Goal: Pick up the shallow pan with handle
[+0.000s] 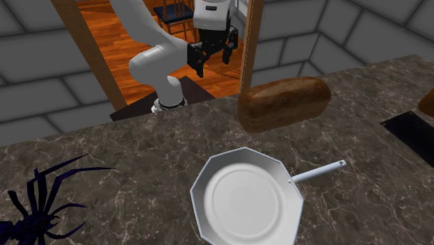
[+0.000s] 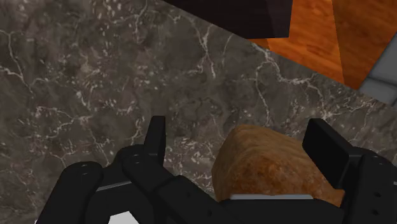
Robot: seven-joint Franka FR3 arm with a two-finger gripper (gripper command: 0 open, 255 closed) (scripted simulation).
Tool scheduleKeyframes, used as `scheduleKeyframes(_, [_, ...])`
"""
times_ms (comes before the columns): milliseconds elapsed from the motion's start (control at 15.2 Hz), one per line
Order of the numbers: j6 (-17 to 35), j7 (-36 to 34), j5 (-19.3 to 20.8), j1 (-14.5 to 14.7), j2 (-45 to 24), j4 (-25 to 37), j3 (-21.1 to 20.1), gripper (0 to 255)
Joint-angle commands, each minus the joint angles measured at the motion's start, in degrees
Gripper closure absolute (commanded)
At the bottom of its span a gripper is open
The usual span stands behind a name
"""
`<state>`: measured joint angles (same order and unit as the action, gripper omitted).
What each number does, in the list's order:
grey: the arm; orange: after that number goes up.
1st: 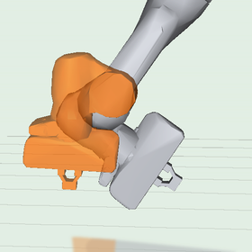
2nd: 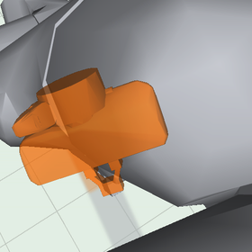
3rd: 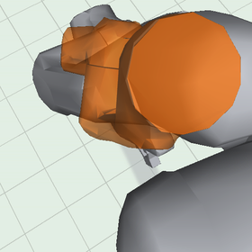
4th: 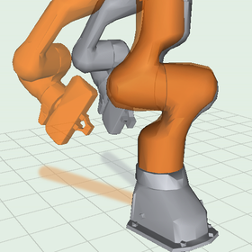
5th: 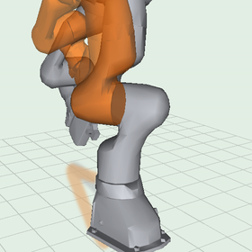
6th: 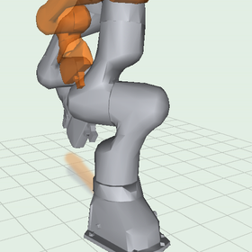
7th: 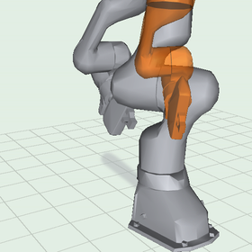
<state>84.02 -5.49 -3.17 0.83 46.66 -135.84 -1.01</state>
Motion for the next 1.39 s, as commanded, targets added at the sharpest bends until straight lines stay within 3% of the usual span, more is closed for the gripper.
scheduleKeyframes(0, [0.0, 0.0, 0.0, 0.0, 0.0, 0.0, 0.0, 0])
scheduleKeyframes(924, [24.4, 5.9, 16.0, -0.1, -24.6, 5.8, -4.5, 0])
scheduleKeyframes(1320, [31.3, 4.7, 25.8, 2.3, -36.3, 12.2, -3.8, 0])
